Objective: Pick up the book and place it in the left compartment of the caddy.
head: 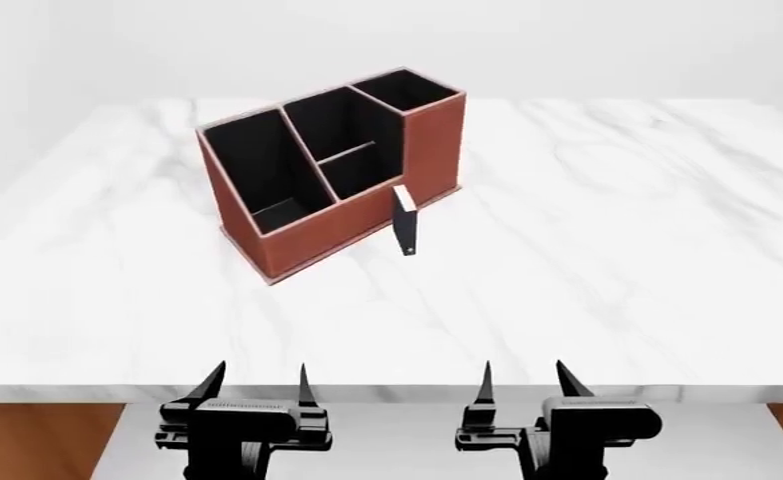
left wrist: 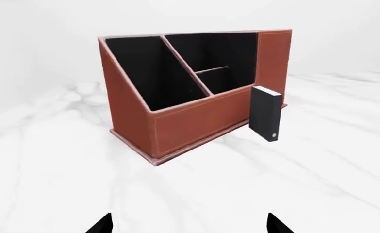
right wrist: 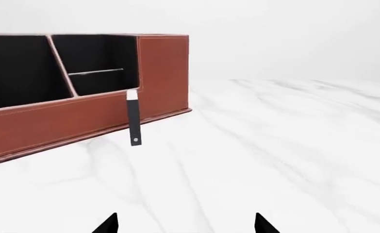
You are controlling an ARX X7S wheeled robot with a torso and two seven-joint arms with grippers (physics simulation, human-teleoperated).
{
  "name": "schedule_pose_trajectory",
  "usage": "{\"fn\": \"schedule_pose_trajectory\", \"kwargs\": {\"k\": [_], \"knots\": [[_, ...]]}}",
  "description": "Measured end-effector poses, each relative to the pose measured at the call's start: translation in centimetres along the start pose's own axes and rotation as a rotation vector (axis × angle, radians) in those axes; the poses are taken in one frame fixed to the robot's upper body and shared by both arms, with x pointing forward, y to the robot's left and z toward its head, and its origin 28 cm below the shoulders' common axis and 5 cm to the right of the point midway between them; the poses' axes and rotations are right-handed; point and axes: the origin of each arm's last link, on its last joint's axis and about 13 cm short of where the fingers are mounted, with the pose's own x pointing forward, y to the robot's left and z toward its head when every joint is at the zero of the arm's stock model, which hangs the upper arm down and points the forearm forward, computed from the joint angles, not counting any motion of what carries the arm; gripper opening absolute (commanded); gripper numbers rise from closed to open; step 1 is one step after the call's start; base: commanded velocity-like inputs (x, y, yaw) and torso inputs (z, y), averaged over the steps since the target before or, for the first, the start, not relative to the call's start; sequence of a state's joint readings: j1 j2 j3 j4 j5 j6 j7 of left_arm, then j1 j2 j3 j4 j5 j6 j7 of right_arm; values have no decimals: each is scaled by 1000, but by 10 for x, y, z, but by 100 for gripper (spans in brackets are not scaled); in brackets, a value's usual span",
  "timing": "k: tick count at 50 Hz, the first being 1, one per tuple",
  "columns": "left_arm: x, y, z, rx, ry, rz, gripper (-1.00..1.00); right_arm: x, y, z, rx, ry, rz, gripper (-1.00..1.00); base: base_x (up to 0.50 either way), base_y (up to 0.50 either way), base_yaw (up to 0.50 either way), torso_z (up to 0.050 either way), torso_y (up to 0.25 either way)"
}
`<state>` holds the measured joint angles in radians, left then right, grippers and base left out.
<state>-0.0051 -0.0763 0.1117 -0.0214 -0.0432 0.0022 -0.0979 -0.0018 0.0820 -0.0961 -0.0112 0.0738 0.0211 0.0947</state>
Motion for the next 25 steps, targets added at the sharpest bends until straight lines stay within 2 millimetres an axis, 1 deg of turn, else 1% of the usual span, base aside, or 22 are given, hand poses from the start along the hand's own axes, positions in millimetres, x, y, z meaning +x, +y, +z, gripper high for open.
{"fn": "schedule_pose_trajectory", "kwargs": {"k": [22,25], "knots": [[0,0,-1,14,-2,3,100,-1,2,-3,-32,-4,10,100,0,500,0,0,0],[0,2,-1,18,-1,7,100,-1,3,-2,-17,0,19,100,0,0,0,0,0]]}}
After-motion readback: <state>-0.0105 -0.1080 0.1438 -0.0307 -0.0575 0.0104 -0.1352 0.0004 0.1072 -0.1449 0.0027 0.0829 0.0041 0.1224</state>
